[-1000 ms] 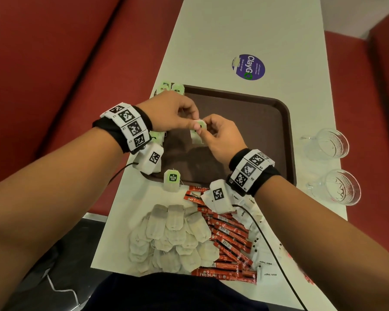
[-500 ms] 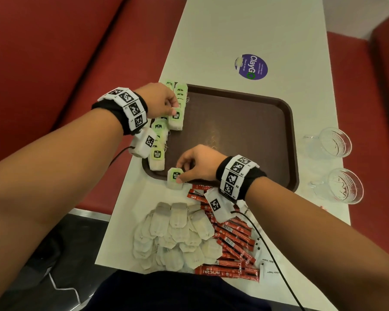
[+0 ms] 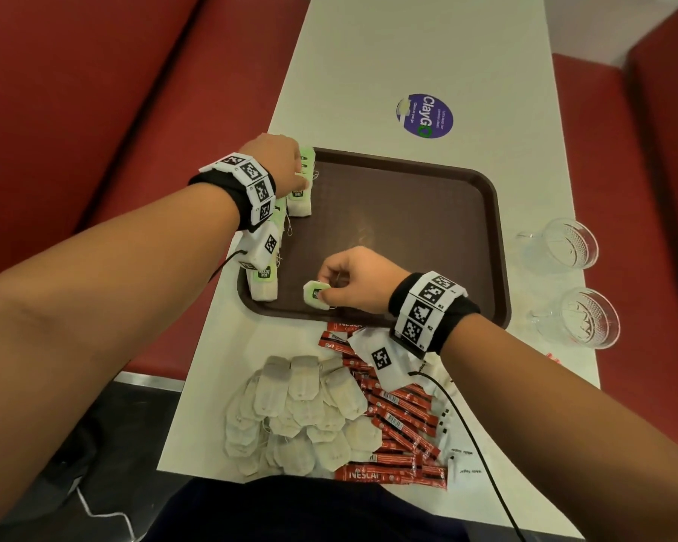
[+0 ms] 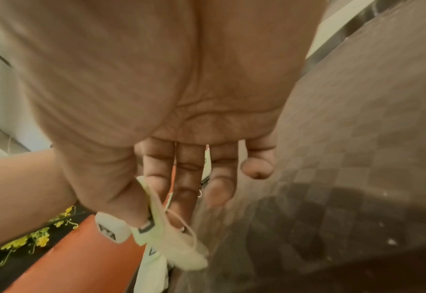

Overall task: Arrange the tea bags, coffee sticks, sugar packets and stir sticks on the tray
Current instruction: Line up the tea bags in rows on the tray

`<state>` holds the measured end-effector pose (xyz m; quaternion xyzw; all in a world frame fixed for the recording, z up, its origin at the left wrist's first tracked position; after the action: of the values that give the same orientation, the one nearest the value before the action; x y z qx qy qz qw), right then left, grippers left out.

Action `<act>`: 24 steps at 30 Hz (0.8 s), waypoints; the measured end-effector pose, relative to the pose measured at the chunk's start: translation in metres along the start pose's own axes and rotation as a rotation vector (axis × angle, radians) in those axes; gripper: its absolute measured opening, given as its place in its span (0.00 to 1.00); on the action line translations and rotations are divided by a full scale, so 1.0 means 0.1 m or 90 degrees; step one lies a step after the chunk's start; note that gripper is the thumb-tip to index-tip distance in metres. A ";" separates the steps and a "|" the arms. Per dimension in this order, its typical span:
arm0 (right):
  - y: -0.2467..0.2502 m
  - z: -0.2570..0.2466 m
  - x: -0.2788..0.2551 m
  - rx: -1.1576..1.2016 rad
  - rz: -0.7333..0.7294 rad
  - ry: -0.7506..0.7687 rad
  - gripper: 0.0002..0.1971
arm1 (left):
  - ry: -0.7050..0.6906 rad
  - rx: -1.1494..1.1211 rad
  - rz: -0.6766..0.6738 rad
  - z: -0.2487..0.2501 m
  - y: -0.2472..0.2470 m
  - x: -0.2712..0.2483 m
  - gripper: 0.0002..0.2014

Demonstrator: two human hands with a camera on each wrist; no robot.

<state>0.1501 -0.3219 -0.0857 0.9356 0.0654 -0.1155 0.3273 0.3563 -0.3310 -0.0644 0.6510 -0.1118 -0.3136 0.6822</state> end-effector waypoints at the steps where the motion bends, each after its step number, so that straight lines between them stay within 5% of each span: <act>1: 0.02 0.00 -0.01 0.004 0.008 -0.002 0.04 | -0.015 0.027 -0.019 0.07 -0.04 -0.04 0.15; 4: 0.07 0.02 -0.03 0.011 0.027 -0.007 0.04 | -0.036 0.095 -0.074 0.15 -0.25 -0.10 0.21; 9: 0.16 0.05 -0.05 0.034 0.068 -0.018 0.05 | -0.045 0.080 -0.077 0.15 -0.25 -0.17 0.16; 16: 0.32 0.08 -0.07 0.033 0.137 -0.015 0.03 | -0.161 -0.234 -0.103 0.28 0.09 -0.81 0.18; 24: 0.39 -0.02 -0.12 0.029 0.191 0.003 0.02 | -0.244 -0.263 -0.157 0.23 -0.12 -1.31 0.05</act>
<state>0.1471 -0.3518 -0.0575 0.9423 -0.0770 -0.0648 0.3193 0.2378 -0.2744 -0.0389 0.4362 -0.0925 -0.5268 0.7236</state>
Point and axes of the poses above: each hand's wrist, its own x-axis towards the middle knuckle, its own y-axis out of the back of the hand, z = x × y, the point moved 10 cm from there along x, towards the middle knuckle, and after that the axes turned 11 degrees about y, right-handed, at the moved point
